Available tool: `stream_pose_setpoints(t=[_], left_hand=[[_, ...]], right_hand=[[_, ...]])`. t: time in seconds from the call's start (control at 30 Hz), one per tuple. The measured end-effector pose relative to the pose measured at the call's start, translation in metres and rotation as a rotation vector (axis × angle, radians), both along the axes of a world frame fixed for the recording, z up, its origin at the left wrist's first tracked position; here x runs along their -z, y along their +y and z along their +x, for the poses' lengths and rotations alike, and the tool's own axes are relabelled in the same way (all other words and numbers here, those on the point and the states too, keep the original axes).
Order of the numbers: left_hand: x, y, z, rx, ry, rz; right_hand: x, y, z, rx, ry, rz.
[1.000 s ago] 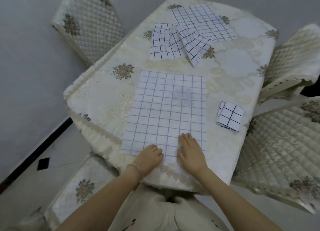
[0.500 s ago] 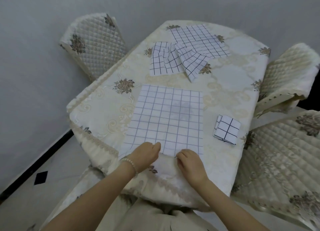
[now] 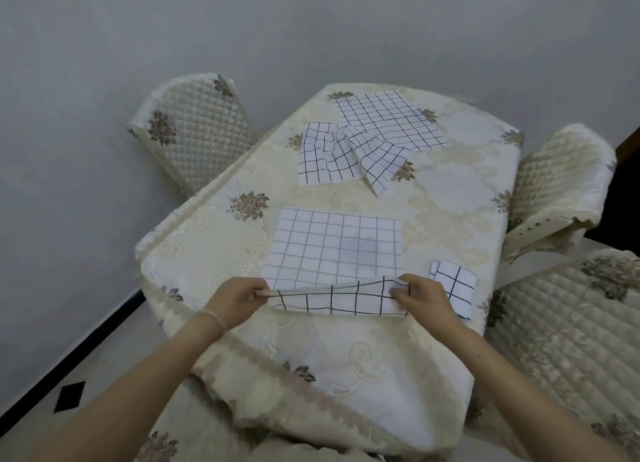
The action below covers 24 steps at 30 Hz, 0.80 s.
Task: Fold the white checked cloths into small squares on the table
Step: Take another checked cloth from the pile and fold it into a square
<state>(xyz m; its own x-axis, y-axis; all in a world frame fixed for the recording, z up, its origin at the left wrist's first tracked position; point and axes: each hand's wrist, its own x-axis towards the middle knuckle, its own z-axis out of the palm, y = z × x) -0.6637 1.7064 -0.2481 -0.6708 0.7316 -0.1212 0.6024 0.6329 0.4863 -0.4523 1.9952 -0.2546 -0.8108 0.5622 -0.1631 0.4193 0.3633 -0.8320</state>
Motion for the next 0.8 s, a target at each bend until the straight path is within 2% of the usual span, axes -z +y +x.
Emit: stream_pose_setpoints(t=[0.07, 0.2, 0.27, 0.3, 0.43, 0.53, 0.67, 0.8], left_hand=[[-0.011, 0.0, -0.01, -0.173, -0.17, 0.138], [-0.016, 0.007, -0.022, -0.497, -0.614, 0.51], [-0.006, 0.007, -0.024, -0.625, -0.734, 0.62], [0.0, 0.007, -0.025, -0.652, -0.723, 0.612], [0.02, 0.01, -0.026, -0.588, -0.451, 0.427], [0.03, 0.01, -0.028, -0.578, -0.327, 0.368], [0.04, 0.011, -0.032, -0.608, -0.337, 0.349], [0.055, 0.011, -0.044, -0.617, -0.504, 0.32]], right_hand=[[-0.003, 0.008, -0.001, 0.074, 0.014, -0.008], [0.001, 0.017, 0.0, 0.228, 0.078, -0.255], [0.009, 0.016, 0.001, 0.235, 0.051, -0.255], [0.012, 0.012, 0.001, 0.246, 0.056, -0.234], [0.017, -0.006, -0.004, 0.308, 0.055, -0.122], [0.022, -0.011, -0.007, 0.277, 0.038, -0.042], [0.032, -0.011, -0.012, 0.283, -0.015, -0.011], [0.046, -0.011, -0.017, 0.315, -0.095, 0.057]])
